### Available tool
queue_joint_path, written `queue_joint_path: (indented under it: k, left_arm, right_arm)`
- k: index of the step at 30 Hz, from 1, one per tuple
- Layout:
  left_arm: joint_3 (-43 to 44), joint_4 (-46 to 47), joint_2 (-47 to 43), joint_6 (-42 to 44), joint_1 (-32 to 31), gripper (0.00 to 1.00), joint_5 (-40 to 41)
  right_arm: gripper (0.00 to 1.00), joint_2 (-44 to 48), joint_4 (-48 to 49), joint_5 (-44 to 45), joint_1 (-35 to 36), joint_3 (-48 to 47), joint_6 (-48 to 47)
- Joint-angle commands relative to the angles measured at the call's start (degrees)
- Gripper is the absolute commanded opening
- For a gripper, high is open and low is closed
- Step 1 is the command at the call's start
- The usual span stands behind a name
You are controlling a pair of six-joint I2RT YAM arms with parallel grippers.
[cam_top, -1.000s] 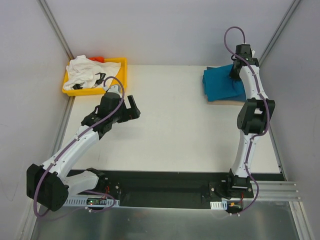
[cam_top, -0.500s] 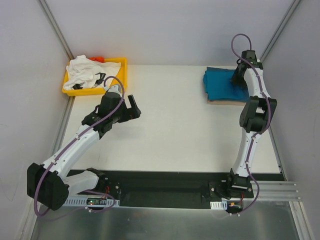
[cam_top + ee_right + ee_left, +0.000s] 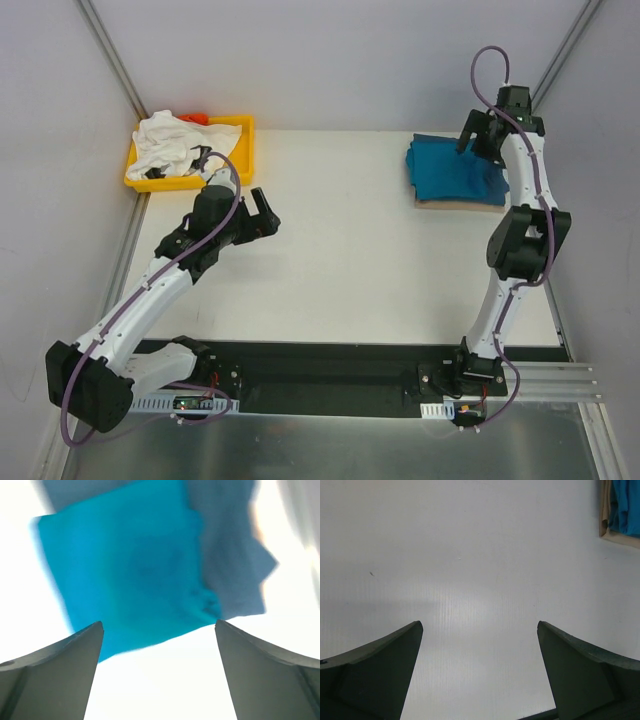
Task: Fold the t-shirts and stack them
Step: Put the neatly folded tshirt into the corner of the board with the right arm
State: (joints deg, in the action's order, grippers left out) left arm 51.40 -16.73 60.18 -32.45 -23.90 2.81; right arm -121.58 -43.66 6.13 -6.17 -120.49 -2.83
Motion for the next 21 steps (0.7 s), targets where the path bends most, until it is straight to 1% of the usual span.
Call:
queue_joint_path:
  k: [1,2,3,4,5,7,8,11,12,13,14,15,16,18,19,21]
  left_arm:
    - [0.37,-0.14,-0.16,-0.34,0.43,0.99,-0.96]
    - [0.55,-0.06,0.11,-0.34,0.43,0.99,-1.22]
    - [0.98,-0.14,0.46,-0.16,0.43,0.99,-1.4]
    - [1.07,-0.14,0.72,-0.07,0.43,0.99,-1.49]
    - [1.25,-0.14,0.81,-0.16,0.43,0.99,-1.58]
    - [1.42,-0.14,1.25,-0.34,0.43,0.99,-1.84]
    - [1.51,-0.32,1.51,-0.68,0.43,0.99,-2.02]
    - [1.6,-0.23,2.65,-1.65,0.43,0.99,-2.72]
    - [1.6,-0.14,2.75,-1.83,0.43,0.99,-2.72]
    - [1.6,-0.14,2.92,-1.92,0.43,0.99,-2.72]
    - [1.6,-0.14,3.27,-2.18,0.43,0.99,-2.72]
    - [1.69,-0.14,3.45,-2.18,0.43,0.99,-2.72]
    - [1.86,-0.14,3.62,-2.27,0.43,0.99,-2.72]
    - [2.3,-0.06,4.15,-2.53,0.43,0.99,-2.98]
    - [2.48,-0.14,4.33,-2.62,0.43,0.99,-4.46]
    - [2.74,-0.14,4.68,-3.24,0.35,0.99,-4.74]
  right_arm:
    - [0.96,6.19,4.98,-21.21,-0.07,1.31,-1.39]
    - [0.96,5.48,5.07,-24.03,-0.07,0.7,-0.69]
    - [0.96,4.61,5.16,-28.76,-0.07,-0.09,-0.16]
    - [0.96,3.38,5.51,-30.89,-0.07,-1.93,0.36]
    - [0.96,1.1,6.38,-34.48,-0.07,-2.82,1.15]
    - [0.96,-1.45,7.79,-37.41,-0.15,-5.62,2.38]
    - [0.96,-4.08,9.19,-39.42,-0.24,-6.42,4.57]
    - [0.96,-9.37,12.71,-41.71,-1.47,-8.62,9.23]
    - [0.96,-10.51,14.37,-43.12,-1.99,-8.36,12.47]
    - [0.96,-12.52,18.74,-44.44,-3.3,-7.84,15.02]
    - [0.96,-13.67,21.05,-46.71,-4.1,-6.27,17.22]
    - [0.96,-14.9,23.25,-47.61,-4.89,-5.56,21.68]
    - [0.96,-17.53,26.75,-48.31,-6.47,-5.11,23.47]
    - [0.96,-20.7,28.01,-50.25,-8.4,-7.21,25.85]
    - [0.96,-23.85,27.84,-50.69,-8.94,-8.35,26.47]
    - [0.96,-26.5,28.54,-52.36,-10.43,-10.55,28.22]
